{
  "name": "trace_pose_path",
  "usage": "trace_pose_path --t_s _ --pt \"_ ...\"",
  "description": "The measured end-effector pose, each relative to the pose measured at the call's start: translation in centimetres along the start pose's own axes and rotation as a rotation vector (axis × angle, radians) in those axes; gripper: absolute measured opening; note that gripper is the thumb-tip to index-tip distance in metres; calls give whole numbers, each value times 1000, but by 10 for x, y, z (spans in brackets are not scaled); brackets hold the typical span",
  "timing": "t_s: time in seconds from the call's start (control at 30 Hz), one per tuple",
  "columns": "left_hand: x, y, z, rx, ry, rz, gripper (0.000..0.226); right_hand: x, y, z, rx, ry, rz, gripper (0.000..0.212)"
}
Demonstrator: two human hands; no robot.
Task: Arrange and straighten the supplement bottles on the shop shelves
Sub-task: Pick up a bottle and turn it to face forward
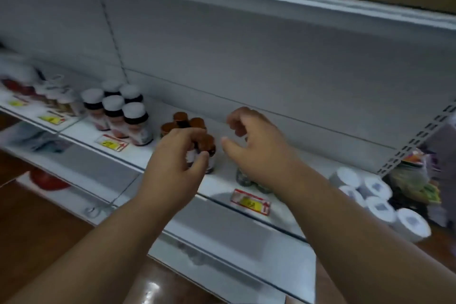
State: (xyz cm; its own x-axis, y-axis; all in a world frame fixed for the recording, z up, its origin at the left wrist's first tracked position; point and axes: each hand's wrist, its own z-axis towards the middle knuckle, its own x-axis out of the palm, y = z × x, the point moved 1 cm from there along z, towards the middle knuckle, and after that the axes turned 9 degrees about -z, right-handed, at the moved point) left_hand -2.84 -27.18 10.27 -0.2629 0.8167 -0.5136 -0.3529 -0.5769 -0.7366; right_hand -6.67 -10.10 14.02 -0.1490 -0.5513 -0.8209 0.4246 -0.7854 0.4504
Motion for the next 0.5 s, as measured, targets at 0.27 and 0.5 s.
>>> trace_pose_path --t_s 0.27,0.5 --pt "-216 113 -46 -231 -124 194 40 141 210 65 -214 74 274 27" --pt "-318 196 -36 -328 -283 237 43 222 316 138 -342 127 364 38"
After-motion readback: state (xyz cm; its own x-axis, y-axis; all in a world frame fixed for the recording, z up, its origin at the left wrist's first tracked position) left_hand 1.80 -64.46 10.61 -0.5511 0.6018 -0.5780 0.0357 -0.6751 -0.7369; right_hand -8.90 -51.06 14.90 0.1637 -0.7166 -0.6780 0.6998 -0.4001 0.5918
